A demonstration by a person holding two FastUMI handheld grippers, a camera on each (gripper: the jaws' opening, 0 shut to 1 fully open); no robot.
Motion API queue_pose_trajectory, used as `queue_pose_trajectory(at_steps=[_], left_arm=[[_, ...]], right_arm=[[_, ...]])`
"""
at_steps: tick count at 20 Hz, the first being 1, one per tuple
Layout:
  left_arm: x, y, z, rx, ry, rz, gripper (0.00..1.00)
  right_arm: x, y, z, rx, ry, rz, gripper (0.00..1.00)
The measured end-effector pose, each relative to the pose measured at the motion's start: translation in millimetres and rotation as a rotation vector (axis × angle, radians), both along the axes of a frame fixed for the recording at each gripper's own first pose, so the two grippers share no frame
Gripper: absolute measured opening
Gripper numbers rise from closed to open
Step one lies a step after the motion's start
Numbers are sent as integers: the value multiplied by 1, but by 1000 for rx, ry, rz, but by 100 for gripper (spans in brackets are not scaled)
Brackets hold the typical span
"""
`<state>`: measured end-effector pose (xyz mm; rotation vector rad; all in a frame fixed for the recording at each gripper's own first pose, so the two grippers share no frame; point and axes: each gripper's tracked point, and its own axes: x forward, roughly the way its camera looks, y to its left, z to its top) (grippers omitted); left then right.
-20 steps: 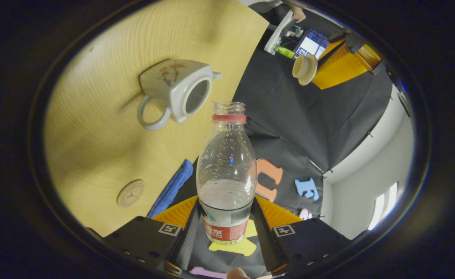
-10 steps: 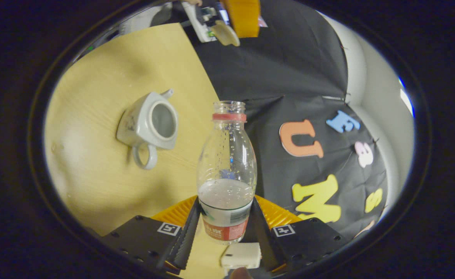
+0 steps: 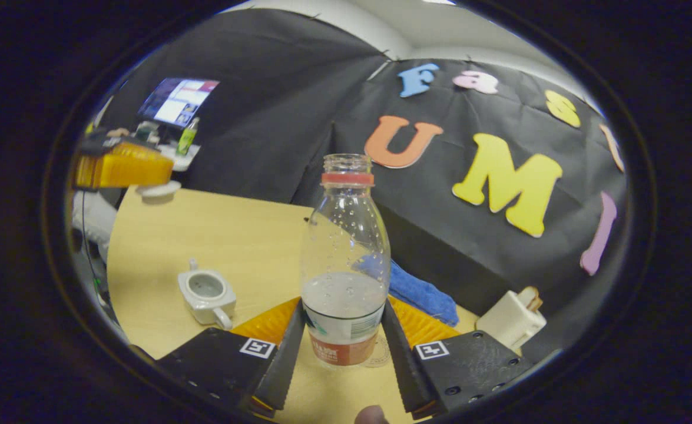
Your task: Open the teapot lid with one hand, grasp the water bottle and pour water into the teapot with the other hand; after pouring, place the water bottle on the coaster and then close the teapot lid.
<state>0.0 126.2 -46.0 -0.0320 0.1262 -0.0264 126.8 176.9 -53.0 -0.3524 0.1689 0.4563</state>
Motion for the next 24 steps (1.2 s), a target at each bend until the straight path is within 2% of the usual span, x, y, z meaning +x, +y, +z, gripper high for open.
queue_pose_trajectory(at_steps=[3,5,8,12,19,24], left_arm=[[0,-9,2,-17,0,-23,2],[0,-9,2,-9,-2,-23,3],[0,-8,0,-5,3,-21,3],[1,-3,-2,5,12,-11,3],[1,2,-6,13,22,-1,3],[1,2,-7,16,23,-2,3]], right_arm=[[18,-29,20,231,24,-66,71],[33,-41,19,287,33,-110,71],[71,-53,7,287,56,-147,71],[92,-55,-22,291,98,-174,71],[101,-47,-44,287,137,-178,71],[102,-48,-47,271,126,-190,75]])
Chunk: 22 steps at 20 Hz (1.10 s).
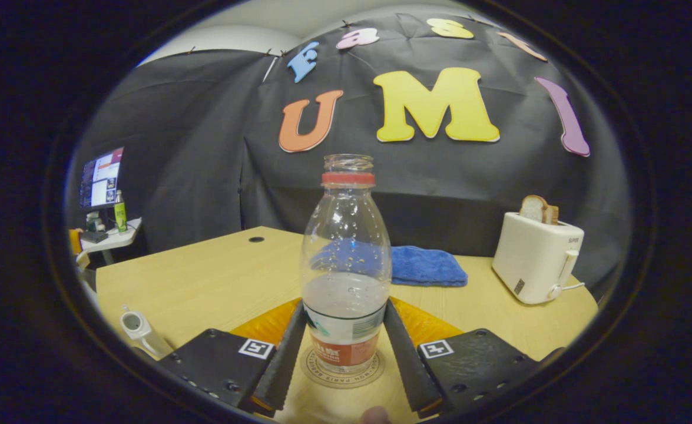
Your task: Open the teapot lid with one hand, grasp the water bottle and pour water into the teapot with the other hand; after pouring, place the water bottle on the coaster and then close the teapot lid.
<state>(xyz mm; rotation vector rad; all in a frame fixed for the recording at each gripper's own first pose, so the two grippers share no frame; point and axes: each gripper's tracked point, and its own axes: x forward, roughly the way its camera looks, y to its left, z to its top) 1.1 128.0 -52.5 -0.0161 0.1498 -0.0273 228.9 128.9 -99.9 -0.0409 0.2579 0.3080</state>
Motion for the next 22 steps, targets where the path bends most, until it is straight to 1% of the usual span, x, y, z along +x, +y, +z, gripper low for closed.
queue_pose_trajectory(at_steps=[3,5,7,13,18,20,22], left_arm=[[0,0,1,-1,-3,1,3],[0,1,1,-1,-4,2,2],[0,1,1,3,-3,4,3],[0,-1,2,7,-6,3,3],[0,-6,4,7,-13,-1,3],[0,-9,5,7,-18,-3,3],[3,-16,5,-2,-29,-14,2]], right_arm=[[-2,1,-1,-8,-9,1,77],[-4,2,-1,-21,-15,6,88],[-5,3,0,-33,-21,8,94],[-9,1,-4,-30,-11,-1,94],[-12,-12,-7,-10,12,-18,94],[-19,-17,-10,-6,31,-22,94],[-33,-32,-8,4,37,-46,94]])
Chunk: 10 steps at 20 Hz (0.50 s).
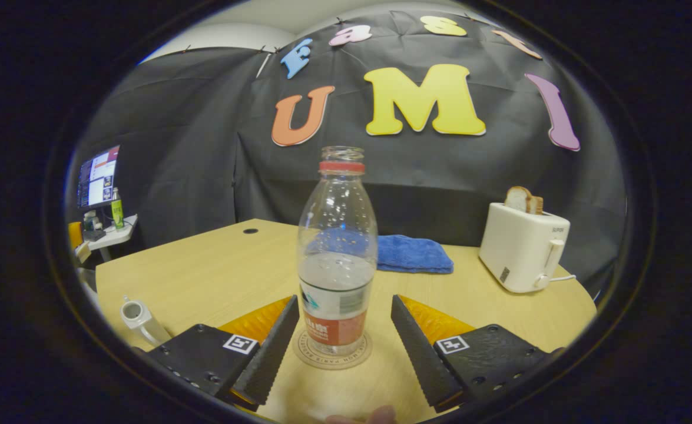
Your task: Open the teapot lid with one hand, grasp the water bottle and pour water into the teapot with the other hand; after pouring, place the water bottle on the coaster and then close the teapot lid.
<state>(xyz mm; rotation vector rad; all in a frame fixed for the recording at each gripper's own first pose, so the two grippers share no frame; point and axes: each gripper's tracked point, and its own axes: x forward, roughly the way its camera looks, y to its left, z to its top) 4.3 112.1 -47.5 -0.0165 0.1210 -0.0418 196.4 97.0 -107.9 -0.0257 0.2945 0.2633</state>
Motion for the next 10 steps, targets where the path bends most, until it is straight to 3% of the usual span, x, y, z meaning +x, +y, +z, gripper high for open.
queue_pose_trajectory(at_steps=[10], left_arm=[[31,-36,-41,-60,64,-65,3]], right_arm=[[-114,-76,14,-24,-79,-111,94]])
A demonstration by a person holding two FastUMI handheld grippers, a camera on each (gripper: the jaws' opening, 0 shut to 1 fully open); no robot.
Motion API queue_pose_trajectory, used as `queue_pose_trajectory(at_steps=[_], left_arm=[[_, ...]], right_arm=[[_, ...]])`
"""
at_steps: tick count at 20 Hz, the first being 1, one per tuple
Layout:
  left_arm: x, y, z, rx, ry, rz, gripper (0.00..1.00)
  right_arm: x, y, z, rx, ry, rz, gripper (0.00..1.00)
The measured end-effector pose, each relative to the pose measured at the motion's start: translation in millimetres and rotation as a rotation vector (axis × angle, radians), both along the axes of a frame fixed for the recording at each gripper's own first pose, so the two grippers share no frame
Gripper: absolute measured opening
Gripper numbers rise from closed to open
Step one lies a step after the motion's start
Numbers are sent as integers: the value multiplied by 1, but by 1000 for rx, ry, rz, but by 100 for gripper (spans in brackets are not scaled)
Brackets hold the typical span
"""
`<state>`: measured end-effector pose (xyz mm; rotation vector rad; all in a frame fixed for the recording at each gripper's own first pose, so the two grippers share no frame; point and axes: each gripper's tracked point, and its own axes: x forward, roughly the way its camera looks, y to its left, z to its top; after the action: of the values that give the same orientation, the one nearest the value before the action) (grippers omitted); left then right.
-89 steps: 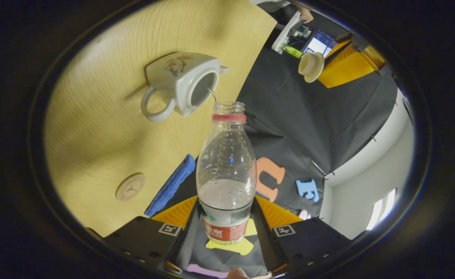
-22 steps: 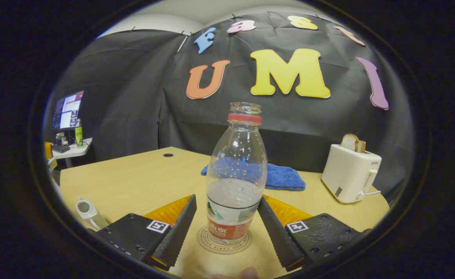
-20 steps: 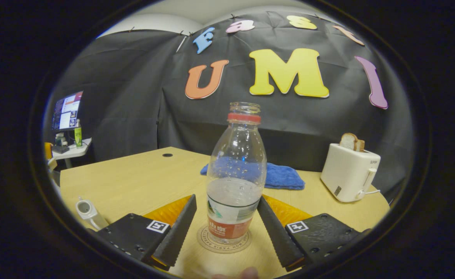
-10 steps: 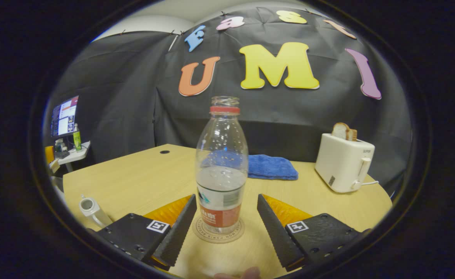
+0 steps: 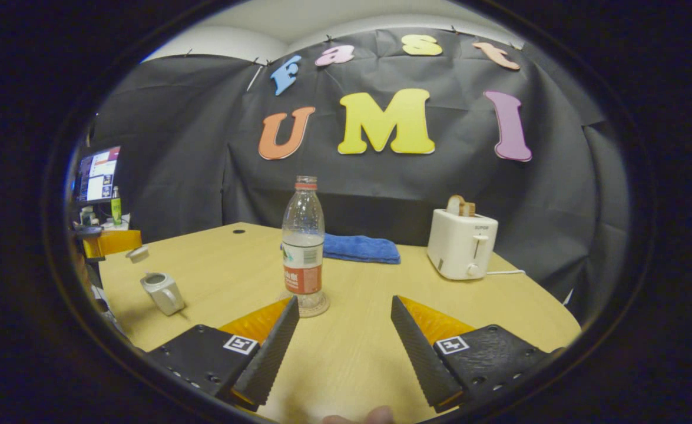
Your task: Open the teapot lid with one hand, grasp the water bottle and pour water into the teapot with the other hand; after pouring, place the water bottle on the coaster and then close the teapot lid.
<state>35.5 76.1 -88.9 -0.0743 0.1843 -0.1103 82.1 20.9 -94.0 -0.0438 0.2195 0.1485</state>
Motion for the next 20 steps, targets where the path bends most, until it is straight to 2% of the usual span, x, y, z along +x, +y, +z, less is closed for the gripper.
queue_pose_trajectory(at_steps=[6,20], left_arm=[[9,-6,-23,2,35,3,3],[6,-3,-36,-9,68,31,4]], right_arm=[[-25,-22,8,15,-16,-42,94],[-30,-25,10,-3,-37,-51,94]])
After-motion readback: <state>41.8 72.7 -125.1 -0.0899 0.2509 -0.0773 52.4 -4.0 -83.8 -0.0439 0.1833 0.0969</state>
